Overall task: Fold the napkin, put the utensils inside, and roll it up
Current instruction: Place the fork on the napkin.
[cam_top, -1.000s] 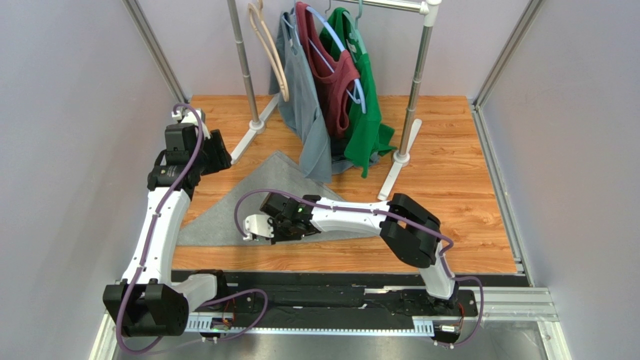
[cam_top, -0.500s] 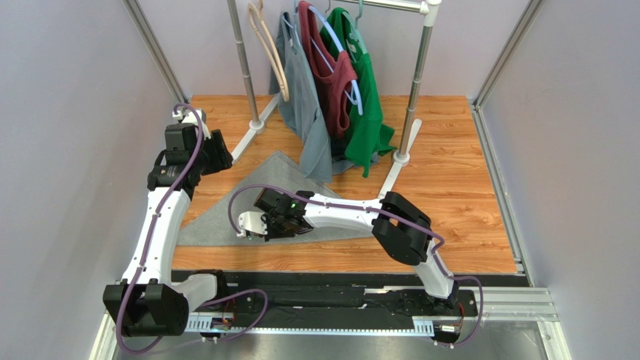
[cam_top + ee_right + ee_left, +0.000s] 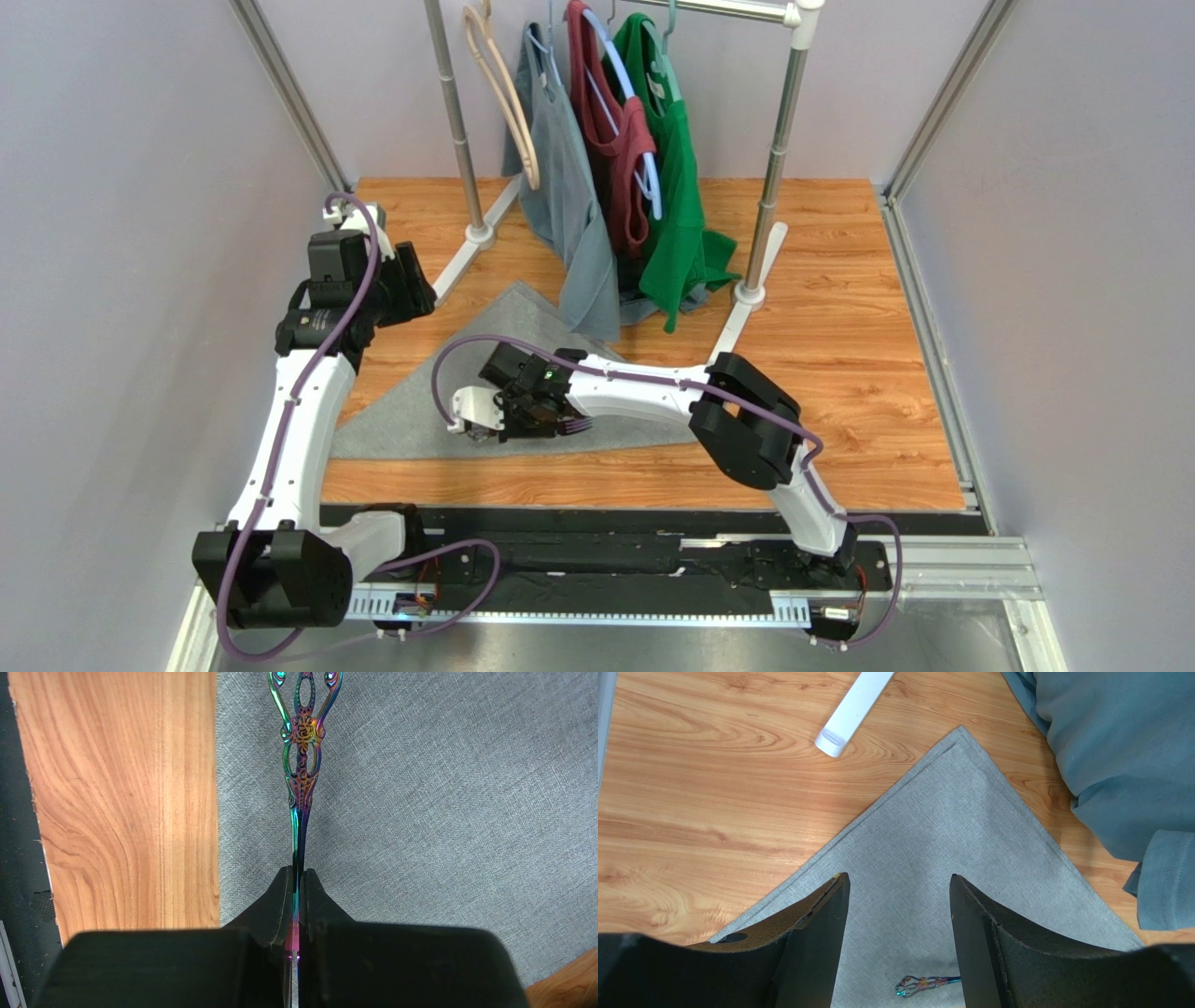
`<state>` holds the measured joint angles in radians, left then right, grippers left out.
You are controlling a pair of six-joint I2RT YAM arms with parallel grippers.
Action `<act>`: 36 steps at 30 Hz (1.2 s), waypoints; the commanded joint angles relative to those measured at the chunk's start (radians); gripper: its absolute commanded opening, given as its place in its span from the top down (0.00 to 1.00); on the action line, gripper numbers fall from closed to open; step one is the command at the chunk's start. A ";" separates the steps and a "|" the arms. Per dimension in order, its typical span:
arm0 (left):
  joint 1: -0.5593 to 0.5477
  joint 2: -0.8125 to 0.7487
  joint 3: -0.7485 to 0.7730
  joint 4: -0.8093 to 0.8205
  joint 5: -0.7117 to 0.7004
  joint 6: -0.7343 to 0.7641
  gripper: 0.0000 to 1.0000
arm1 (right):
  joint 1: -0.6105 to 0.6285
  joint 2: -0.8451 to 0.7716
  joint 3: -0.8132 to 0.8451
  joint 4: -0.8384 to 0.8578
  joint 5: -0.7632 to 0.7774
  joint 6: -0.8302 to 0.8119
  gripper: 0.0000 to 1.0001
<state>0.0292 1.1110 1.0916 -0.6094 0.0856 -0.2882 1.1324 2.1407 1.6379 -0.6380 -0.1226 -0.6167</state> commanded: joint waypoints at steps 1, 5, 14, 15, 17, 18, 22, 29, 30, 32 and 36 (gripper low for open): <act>0.009 -0.011 0.001 0.025 0.020 -0.014 0.36 | -0.008 0.015 0.049 -0.002 0.006 0.040 1.00; 0.009 -0.007 0.002 0.026 0.025 -0.014 0.36 | -0.010 0.034 0.066 -0.009 0.021 0.057 1.00; 0.009 -0.005 0.001 0.026 0.022 -0.012 0.36 | -0.011 0.065 0.125 -0.072 0.015 0.097 0.88; 0.009 -0.005 -0.001 0.026 0.022 -0.012 0.36 | -0.011 0.061 0.123 -0.063 0.012 0.101 0.84; 0.009 -0.004 0.001 0.025 0.023 -0.012 0.36 | -0.011 0.047 0.116 -0.055 0.012 0.112 0.80; 0.011 -0.002 0.002 0.025 0.023 -0.012 0.36 | -0.013 0.041 0.112 -0.046 0.014 0.117 0.77; 0.009 -0.002 -0.001 0.025 0.019 -0.012 0.36 | -0.014 -0.025 0.082 -0.003 0.011 0.149 0.71; 0.011 -0.002 0.001 0.026 0.020 -0.014 0.36 | -0.023 -0.210 -0.044 0.115 0.006 0.239 0.64; 0.009 -0.002 -0.001 0.026 0.014 -0.011 0.36 | -0.023 -0.240 -0.090 0.132 0.012 0.282 0.64; 0.009 -0.002 0.001 0.026 0.013 -0.011 0.36 | -0.023 -0.350 -0.140 0.193 0.029 0.340 0.63; 0.009 -0.005 0.001 0.026 0.011 -0.009 0.36 | -0.031 -0.546 -0.340 0.319 0.192 0.495 0.63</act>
<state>0.0299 1.1130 1.0916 -0.6094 0.0956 -0.2893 1.1149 1.7916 1.4185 -0.4904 -0.0734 -0.2996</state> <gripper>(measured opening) 0.639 0.365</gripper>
